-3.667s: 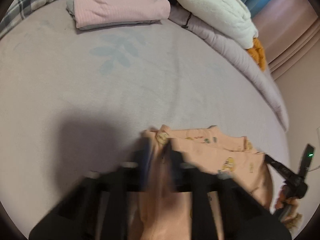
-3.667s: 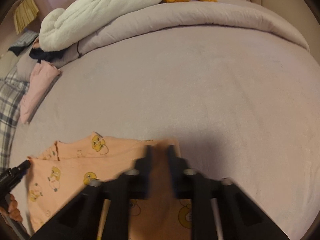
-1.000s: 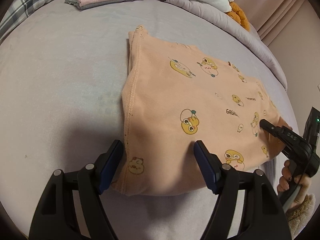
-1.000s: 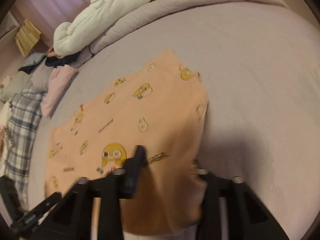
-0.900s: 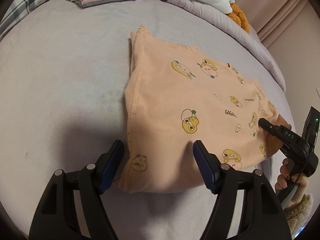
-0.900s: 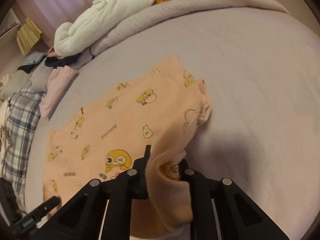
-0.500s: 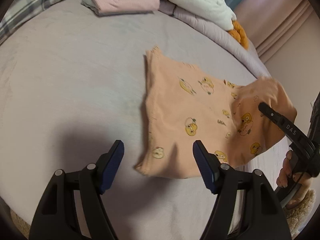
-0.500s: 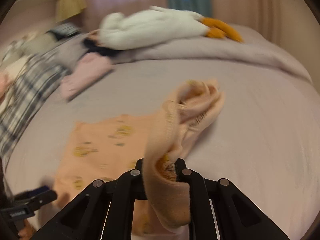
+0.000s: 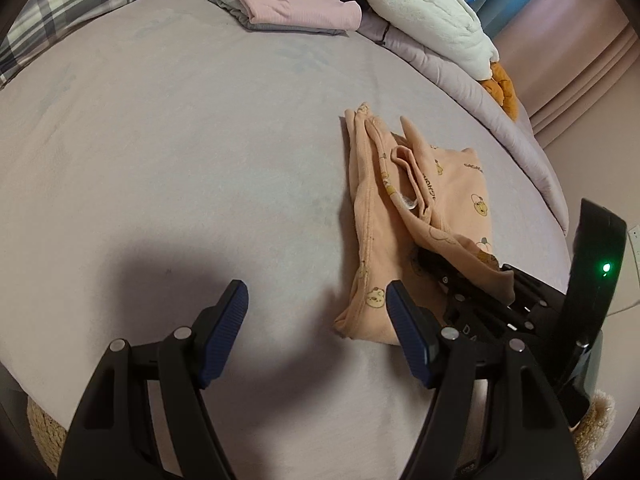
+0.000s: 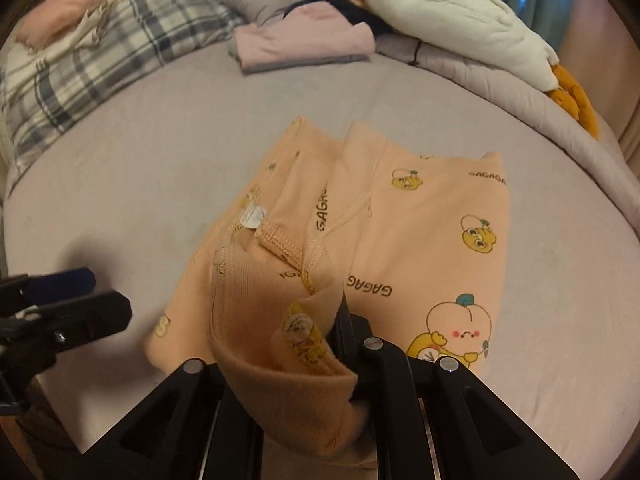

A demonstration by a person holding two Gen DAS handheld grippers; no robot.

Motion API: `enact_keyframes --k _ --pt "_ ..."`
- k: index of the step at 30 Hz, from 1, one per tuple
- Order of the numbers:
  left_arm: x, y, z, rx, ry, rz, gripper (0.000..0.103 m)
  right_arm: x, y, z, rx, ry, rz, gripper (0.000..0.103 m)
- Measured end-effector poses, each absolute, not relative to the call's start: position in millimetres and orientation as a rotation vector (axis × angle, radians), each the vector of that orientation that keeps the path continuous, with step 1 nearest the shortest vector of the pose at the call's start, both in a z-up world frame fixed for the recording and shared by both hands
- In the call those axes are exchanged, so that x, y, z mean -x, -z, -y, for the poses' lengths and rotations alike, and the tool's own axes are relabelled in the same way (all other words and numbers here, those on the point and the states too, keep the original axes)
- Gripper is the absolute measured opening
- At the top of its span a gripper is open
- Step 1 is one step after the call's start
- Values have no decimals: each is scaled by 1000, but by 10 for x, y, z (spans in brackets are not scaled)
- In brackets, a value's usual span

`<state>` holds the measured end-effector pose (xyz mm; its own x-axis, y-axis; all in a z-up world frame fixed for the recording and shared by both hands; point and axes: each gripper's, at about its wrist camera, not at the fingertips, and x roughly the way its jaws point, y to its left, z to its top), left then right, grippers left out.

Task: Fold small clothes

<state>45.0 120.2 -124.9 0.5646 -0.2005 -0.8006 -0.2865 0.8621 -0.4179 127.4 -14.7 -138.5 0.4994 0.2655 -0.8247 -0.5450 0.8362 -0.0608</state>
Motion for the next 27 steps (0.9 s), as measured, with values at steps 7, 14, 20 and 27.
enact_keyframes --k 7,14,20,27 --pt "-499 1176 -1162 542 -26 -969 72 -1230 1167 284 223 -611 -986 47" --pt "-543 1044 -1185 543 -1 -934 72 -1042 1110 498 146 -660 -1000 59" --pt "-618 979 -1153 546 46 -914 73 -939 985 783 119 -609 -949 66" --pt "-777 1002 -1044 558 108 -934 74 -978 1039 1070 97 -504 -955 69"
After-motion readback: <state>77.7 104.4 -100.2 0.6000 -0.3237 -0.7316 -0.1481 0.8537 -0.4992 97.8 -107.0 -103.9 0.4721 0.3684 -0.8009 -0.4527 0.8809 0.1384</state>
